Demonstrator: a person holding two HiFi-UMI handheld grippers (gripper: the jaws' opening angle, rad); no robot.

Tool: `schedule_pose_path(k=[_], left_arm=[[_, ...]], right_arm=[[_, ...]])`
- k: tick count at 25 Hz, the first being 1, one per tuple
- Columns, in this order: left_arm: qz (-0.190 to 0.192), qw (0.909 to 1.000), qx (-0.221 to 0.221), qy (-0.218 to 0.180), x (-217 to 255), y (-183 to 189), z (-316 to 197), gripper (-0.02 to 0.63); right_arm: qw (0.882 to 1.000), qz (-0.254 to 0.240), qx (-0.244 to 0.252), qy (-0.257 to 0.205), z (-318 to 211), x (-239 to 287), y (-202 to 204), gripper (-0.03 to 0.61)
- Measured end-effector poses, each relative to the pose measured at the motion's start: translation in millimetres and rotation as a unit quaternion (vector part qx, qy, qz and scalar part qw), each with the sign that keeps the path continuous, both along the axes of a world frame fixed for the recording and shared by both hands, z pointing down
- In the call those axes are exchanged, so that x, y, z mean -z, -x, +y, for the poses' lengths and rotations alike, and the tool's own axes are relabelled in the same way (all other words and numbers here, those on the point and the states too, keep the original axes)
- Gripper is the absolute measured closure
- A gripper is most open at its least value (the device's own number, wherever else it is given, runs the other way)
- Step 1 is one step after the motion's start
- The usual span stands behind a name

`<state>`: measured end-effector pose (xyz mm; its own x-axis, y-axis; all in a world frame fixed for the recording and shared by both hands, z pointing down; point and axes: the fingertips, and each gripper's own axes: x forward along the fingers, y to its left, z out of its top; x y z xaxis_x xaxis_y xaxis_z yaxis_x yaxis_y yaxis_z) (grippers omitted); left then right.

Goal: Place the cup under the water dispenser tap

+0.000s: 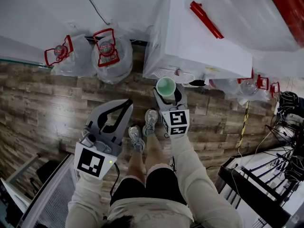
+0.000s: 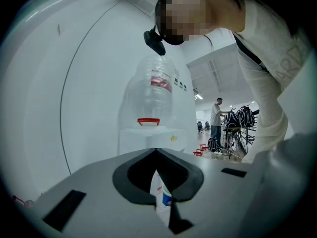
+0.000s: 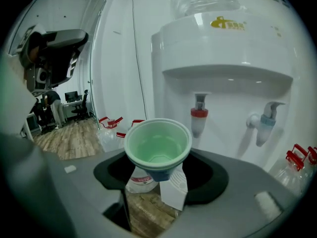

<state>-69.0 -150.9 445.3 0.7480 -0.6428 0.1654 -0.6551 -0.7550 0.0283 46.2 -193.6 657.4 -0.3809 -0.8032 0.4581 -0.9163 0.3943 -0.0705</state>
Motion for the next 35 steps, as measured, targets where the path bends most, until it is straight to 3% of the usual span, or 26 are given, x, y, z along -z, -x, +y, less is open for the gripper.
schedule_pose_path(k=[15, 35], left_arm=[[-0.006, 0.9994, 0.024, 0.025, -44, 8, 4, 0.609], [-0.017, 0.9980, 0.049, 0.035, -63, 17, 1, 0.609]], right_arm=[[0.999, 0.007, -0.033, 0.037, -25, -72, -29, 0.272], [0.996, 0.030, -0.046, 0.075, -46, -123, -41, 0.272]])
